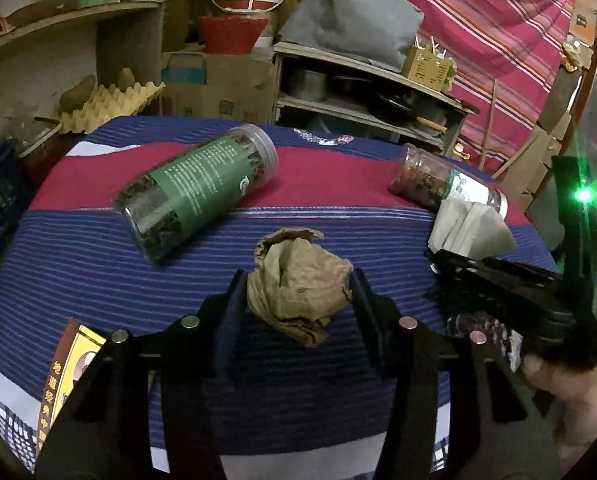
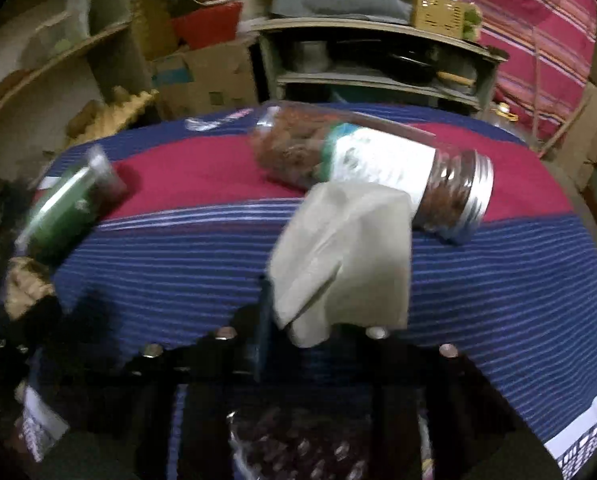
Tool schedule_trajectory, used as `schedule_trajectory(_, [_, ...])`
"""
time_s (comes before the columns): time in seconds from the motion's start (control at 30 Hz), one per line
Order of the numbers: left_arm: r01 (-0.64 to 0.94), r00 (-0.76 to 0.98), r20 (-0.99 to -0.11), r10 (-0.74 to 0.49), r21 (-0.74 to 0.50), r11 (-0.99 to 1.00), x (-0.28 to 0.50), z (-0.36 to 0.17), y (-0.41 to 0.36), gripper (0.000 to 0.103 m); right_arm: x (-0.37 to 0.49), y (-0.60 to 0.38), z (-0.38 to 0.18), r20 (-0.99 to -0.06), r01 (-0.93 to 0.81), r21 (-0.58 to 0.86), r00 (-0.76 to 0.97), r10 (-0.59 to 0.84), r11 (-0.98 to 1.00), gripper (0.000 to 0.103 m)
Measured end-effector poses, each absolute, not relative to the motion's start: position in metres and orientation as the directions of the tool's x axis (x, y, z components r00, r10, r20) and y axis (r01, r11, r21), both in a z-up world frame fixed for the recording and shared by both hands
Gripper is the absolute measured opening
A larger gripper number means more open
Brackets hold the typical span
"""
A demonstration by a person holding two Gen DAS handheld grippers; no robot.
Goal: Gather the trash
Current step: 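Grasp the crumpled brown paper with the left tool while the right tool grasps the white cloth, then carry the brown paper and white cloth over the basket and open both tools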
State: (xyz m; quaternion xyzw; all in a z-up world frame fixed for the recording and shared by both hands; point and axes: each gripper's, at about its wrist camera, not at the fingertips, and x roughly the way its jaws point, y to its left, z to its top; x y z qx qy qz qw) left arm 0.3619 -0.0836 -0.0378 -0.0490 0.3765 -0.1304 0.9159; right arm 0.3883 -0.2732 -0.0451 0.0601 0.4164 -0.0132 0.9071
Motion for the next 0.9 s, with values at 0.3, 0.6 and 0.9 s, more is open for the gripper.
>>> schedule_trajectory(0.3, [0.223,0.727,-0.616,-0.302,-0.203,0.953,0.340,-0.001,-0.082,0.051,0.318,-0.291,0.028,-0.622,0.042,0.138,0.781,0.053,0.990,0.021])
schedule_trajectory(0.6, [0.355,0.749,-0.515,-0.417,-0.219,0.909,0.276,0.047,-0.132,0.051,0.204,-0.366,0.072,-0.497,0.276,-0.085,0.821,-0.281,0.957,0.021])
schedule_trajectory(0.9, [0.535,0.669,-0.490,-0.559,-0.204,0.820,0.225,0.066,-0.243,0.051,0.096,-0.485,0.094,-0.427,0.530,-0.017,0.763,-0.486,0.848,0.022])
